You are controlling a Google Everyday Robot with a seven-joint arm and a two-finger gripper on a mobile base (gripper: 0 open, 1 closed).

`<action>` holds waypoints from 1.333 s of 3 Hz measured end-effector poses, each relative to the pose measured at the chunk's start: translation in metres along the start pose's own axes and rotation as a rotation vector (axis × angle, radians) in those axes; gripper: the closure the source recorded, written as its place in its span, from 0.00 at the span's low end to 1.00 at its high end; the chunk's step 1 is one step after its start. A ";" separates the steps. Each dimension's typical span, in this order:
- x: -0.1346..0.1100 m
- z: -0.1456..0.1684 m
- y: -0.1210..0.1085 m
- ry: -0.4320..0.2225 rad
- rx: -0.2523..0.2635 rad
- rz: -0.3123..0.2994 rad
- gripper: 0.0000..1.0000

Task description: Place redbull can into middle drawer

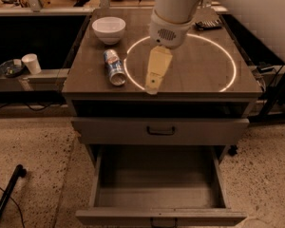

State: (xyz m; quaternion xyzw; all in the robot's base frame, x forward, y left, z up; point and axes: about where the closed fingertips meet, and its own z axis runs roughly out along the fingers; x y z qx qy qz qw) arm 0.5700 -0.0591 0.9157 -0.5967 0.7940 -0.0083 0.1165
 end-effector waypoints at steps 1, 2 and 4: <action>-0.038 0.019 -0.015 -0.030 -0.008 0.185 0.00; -0.062 0.019 -0.021 -0.081 0.006 0.283 0.00; -0.108 0.062 -0.022 -0.041 0.059 0.371 0.00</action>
Offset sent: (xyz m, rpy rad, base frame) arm 0.0539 0.0769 0.0028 0.2028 -0.0065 -0.3743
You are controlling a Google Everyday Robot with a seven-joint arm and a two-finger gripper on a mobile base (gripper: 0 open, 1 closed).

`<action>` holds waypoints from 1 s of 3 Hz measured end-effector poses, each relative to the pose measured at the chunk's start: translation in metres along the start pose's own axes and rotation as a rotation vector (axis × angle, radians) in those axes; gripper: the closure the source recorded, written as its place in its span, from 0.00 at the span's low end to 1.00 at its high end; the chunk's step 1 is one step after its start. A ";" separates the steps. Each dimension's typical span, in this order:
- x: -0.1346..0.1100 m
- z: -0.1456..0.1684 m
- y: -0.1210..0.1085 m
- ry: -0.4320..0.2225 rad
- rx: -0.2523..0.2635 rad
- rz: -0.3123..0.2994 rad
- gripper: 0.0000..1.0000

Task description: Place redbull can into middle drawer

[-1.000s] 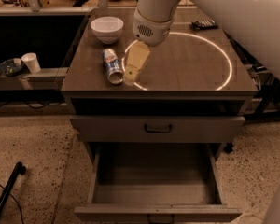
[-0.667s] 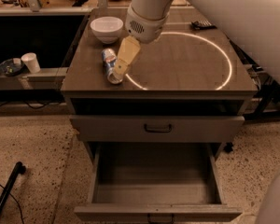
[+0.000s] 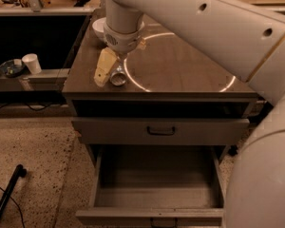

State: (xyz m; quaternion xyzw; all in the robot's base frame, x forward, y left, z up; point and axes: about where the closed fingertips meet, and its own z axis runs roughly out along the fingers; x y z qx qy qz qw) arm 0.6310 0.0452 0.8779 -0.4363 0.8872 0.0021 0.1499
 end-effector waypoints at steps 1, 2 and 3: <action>-0.012 0.014 0.008 0.022 0.003 0.029 0.00; -0.019 0.026 0.013 0.040 -0.018 0.046 0.18; -0.022 0.035 0.017 0.048 -0.036 0.047 0.41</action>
Offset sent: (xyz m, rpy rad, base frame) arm 0.0104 0.0382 -0.0299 -0.0036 0.0785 -0.0613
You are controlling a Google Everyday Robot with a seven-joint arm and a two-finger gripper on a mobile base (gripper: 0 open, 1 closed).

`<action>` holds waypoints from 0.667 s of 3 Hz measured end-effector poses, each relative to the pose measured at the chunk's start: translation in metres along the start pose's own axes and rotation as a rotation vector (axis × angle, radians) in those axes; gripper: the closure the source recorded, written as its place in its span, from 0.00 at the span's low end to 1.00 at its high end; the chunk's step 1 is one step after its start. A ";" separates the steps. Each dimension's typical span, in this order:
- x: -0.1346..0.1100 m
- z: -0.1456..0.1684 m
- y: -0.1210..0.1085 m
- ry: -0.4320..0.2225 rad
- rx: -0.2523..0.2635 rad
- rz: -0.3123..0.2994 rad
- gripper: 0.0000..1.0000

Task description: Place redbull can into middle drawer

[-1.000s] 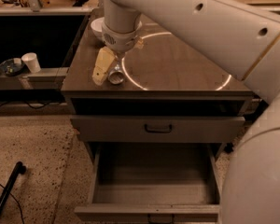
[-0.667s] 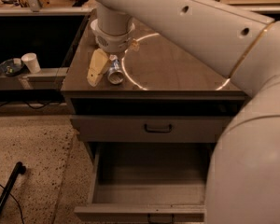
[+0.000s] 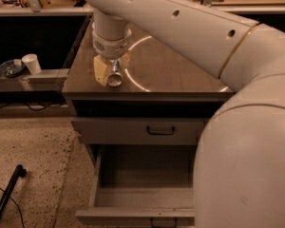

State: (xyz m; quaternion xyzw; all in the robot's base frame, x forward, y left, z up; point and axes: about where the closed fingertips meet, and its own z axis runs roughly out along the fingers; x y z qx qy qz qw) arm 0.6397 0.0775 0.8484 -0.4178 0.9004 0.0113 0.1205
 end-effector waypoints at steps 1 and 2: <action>-0.002 0.006 0.003 -0.016 -0.033 -0.021 0.64; -0.006 -0.003 0.015 -0.147 -0.130 -0.104 0.88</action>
Offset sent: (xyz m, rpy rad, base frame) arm -0.0244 0.0136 0.0307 0.3643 -0.1472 0.6090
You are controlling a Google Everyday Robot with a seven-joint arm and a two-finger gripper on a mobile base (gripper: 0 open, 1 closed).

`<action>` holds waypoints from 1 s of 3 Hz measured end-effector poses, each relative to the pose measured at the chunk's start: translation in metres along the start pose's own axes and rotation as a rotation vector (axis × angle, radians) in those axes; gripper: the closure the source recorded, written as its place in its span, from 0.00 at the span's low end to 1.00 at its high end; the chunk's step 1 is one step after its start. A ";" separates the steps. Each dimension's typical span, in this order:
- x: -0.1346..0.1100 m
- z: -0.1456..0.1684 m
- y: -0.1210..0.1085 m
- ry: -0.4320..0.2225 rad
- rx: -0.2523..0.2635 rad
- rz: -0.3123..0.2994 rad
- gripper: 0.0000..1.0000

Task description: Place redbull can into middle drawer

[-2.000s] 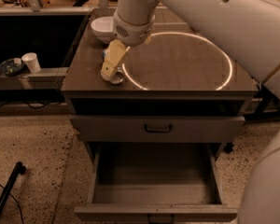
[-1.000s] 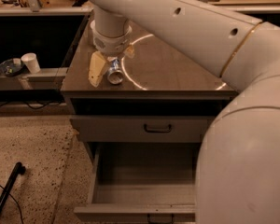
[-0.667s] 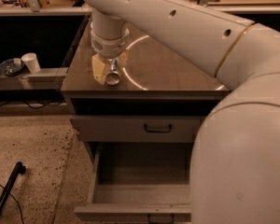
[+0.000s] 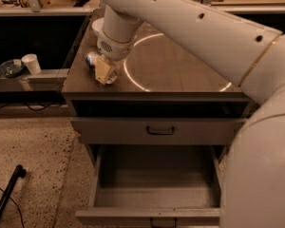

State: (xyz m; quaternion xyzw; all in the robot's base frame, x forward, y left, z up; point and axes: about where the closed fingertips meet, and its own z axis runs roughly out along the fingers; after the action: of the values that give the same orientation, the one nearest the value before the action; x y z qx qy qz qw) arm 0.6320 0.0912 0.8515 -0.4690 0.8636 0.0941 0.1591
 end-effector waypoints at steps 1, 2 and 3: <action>0.014 -0.021 -0.001 -0.123 -0.090 -0.082 1.00; 0.034 -0.034 -0.005 -0.132 -0.109 -0.227 1.00; 0.049 -0.043 -0.011 -0.138 -0.091 -0.370 1.00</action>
Offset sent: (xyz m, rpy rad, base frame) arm -0.0303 -0.0673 0.0266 0.0681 -0.1543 0.5257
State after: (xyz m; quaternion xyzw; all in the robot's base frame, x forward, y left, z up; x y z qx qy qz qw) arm 0.6079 0.0337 0.8733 -0.6188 0.7446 0.1343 0.2113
